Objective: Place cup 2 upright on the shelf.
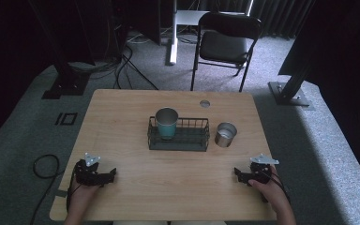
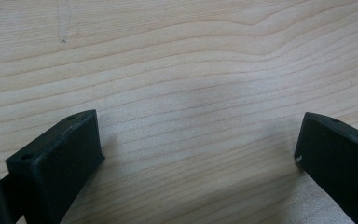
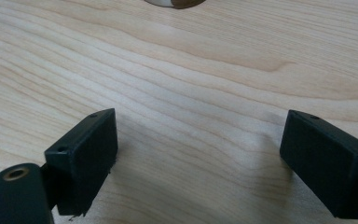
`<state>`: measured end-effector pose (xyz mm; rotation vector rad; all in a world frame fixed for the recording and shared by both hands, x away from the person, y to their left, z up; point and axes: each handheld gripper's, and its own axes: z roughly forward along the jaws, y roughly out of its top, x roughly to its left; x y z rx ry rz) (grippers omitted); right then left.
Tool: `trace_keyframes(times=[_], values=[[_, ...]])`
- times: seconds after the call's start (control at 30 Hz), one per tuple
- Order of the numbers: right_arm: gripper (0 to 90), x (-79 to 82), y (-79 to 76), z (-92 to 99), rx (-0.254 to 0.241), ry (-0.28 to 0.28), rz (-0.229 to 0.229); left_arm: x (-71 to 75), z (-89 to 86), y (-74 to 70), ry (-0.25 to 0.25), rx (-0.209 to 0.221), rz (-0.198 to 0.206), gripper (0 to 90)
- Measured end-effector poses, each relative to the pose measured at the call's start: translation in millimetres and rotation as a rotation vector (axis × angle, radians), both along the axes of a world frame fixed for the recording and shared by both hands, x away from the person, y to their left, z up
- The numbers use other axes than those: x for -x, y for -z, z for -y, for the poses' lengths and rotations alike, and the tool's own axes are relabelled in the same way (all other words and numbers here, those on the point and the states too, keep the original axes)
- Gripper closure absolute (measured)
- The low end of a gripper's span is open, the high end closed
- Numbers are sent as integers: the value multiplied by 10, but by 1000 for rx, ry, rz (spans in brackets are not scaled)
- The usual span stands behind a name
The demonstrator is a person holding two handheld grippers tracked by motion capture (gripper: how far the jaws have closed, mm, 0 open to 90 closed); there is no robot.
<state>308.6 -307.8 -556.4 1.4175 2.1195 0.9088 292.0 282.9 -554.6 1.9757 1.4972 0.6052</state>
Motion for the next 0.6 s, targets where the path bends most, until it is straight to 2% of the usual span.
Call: trace_keyframes(times=[0.27,0.43,0.6], values=[[125,-19,-1,-31,1,-17,5,-4,0,1,2,1,1,11],[125,-90,-3,-86,0,-23,9,-4,0,1,2,1,1,11],[125,-150,-10,-122,-29,-27,11,-3,-1,0,2,0,0,11]])
